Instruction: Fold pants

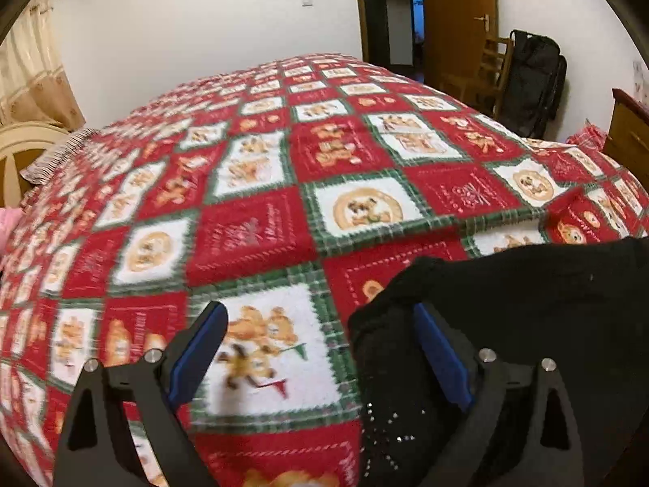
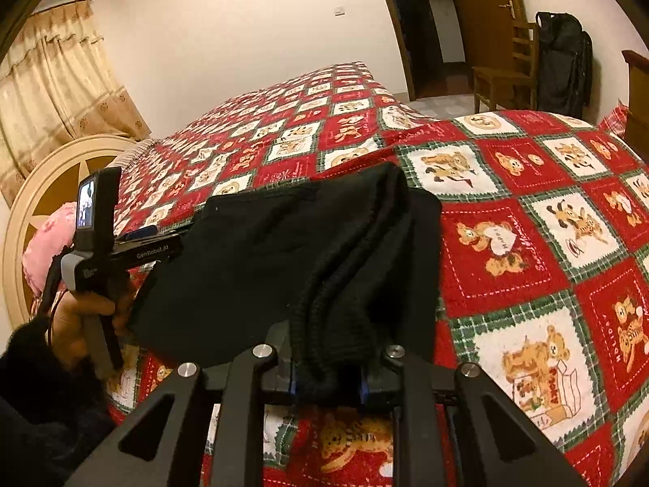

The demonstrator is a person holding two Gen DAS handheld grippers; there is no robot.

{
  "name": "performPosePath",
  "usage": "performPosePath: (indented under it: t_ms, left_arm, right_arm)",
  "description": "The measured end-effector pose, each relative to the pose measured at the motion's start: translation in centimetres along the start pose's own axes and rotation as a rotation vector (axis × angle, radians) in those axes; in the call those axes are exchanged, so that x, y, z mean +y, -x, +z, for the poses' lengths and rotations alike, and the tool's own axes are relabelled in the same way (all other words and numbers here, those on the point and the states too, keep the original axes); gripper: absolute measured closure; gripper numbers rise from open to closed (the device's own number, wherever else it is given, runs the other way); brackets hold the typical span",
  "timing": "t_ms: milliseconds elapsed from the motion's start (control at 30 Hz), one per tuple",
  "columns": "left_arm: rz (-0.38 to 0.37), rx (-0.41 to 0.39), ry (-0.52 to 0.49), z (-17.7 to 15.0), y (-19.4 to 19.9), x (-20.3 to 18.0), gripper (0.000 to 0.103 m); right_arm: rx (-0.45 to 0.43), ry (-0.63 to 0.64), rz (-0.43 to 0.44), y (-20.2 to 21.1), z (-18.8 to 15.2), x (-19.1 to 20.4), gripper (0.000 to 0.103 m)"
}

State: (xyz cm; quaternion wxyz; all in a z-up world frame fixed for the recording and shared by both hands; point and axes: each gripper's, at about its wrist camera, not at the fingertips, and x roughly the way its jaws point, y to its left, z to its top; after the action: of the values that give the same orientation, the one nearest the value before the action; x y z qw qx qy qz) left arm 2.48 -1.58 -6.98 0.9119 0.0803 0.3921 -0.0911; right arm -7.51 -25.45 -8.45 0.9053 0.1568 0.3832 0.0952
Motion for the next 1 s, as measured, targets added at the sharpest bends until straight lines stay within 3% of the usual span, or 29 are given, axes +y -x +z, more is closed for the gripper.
performPosePath:
  t_ms: [100,167,233,333,467,633,700,900,1000]
  left_arm:
    - [-0.024,0.014,-0.002,0.5,0.5,0.6,0.007]
    - [-0.039,0.019,-0.012,0.8,1.1,1.1,0.007]
    - [-0.038,0.010,-0.001,1.1,2.0,1.8,0.007]
    - [-0.015,-0.030,-0.011,1.8,3.6,2.1,0.008]
    - [-0.052,-0.066,-0.057,2.7,4.8,0.0,0.008]
    - [-0.062,-0.058,-0.115,2.9,4.4,-3.4,0.008]
    - [-0.056,-0.006,-0.141,2.8,2.8,-4.7,0.008]
    - [-0.031,0.030,-0.128,2.7,1.3,-5.1,0.008]
    - [-0.029,0.036,-0.130,2.8,1.1,-5.2,0.008]
  right_arm:
    - [-0.001,-0.023,-0.022,1.5,0.1,-0.5,0.072]
    - [-0.036,-0.001,-0.111,2.7,0.2,-0.2,0.070]
    - [-0.102,0.078,-0.222,3.9,0.5,1.4,0.069]
    - [-0.184,0.197,-0.295,3.9,2.2,4.3,0.069]
    - [-0.201,0.235,-0.241,1.7,4.8,5.7,0.069]
    - [-0.056,0.169,-0.195,-3.8,6.5,3.8,0.069]
    - [-0.019,0.128,-0.214,-5.3,6.4,2.7,0.069]
    - [-0.058,0.053,-0.178,-4.9,6.1,1.5,0.069]
    - [-0.136,0.046,-0.179,-2.1,5.6,2.3,0.069]
